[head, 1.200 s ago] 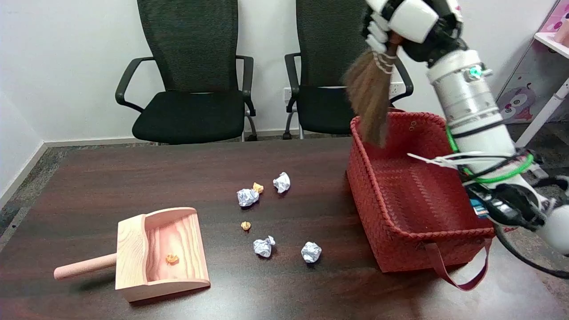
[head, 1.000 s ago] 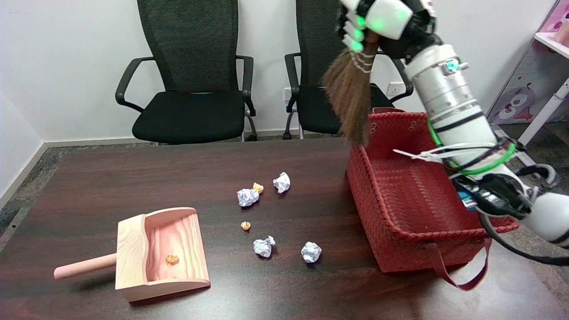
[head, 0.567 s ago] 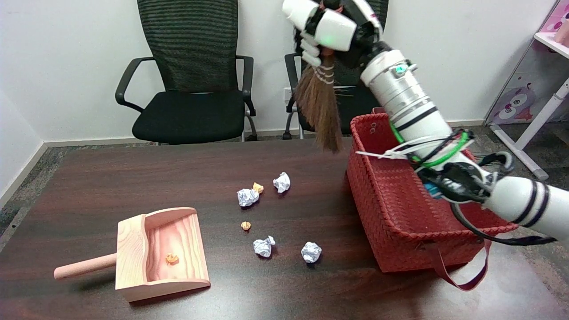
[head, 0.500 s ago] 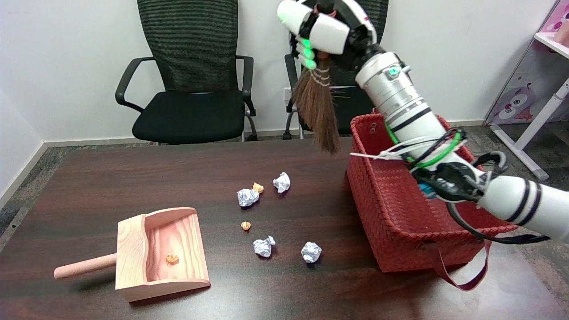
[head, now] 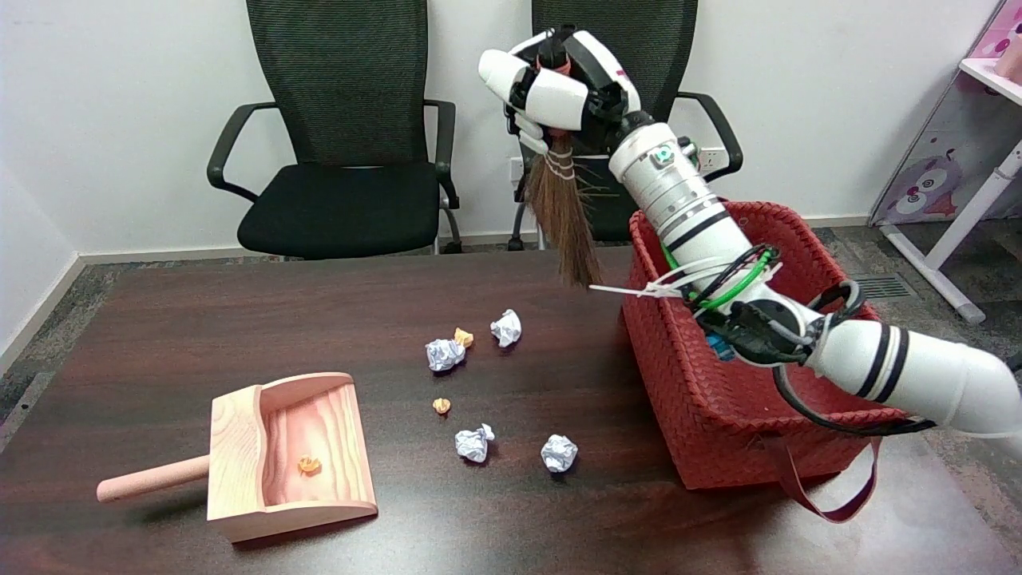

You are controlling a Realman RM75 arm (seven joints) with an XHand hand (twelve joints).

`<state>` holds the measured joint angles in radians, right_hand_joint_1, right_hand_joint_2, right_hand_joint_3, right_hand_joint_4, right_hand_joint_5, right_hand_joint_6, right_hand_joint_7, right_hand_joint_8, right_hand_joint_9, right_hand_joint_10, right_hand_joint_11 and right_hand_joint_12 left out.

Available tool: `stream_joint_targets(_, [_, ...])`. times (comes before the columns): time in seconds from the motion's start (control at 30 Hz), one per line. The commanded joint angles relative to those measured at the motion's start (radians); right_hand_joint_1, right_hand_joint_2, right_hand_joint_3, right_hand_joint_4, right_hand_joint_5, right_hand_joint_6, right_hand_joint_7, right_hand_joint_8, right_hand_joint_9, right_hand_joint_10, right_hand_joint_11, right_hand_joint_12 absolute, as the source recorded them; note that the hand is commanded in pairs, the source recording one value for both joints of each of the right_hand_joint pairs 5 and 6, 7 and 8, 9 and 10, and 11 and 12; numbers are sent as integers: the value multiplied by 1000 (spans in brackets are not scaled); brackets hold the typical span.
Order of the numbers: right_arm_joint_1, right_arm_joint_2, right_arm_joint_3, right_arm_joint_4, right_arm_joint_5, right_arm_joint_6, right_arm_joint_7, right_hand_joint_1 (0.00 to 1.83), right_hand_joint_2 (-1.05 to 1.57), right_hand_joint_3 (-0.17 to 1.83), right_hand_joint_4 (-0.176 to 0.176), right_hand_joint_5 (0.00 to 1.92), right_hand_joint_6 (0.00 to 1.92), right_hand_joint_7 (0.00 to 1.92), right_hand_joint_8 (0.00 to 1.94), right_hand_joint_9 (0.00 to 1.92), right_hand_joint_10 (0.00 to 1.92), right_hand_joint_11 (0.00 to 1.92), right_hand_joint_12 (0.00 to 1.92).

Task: Sweep the paper ball into the dustpan.

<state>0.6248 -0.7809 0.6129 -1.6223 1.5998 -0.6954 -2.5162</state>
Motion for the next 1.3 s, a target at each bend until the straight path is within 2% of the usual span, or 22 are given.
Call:
stream_joint_targets(0.03, [-66,-81,-38,129,125,-129,-26,971,1430,1456,176,1920,1920,1920,1920,1920,1920,1920,1920])
stream_joint_targets(0.3, [-79,-103,-36,165,169,-128,-26,960,1408,1506,176,1920,1920,1920,1920,1920,1920,1920,1920])
stream_joint_targets(0.63, [-82,-120,-53,221,101,-109,-26,944,1406,1515,176,1920,1920,1920,1920,1920,1920,1920,1920])
stream_joint_targets(0.87, [-62,-153,-49,263,-38,-32,-26,941,1393,1536,176,1920,1920,1920,1920,1920,1920,1920,1920])
stream_joint_targets(1.3, [-60,-221,-53,315,-457,108,-18,961,1303,1586,176,1920,1920,1920,1920,1920,1920,1920,1920])
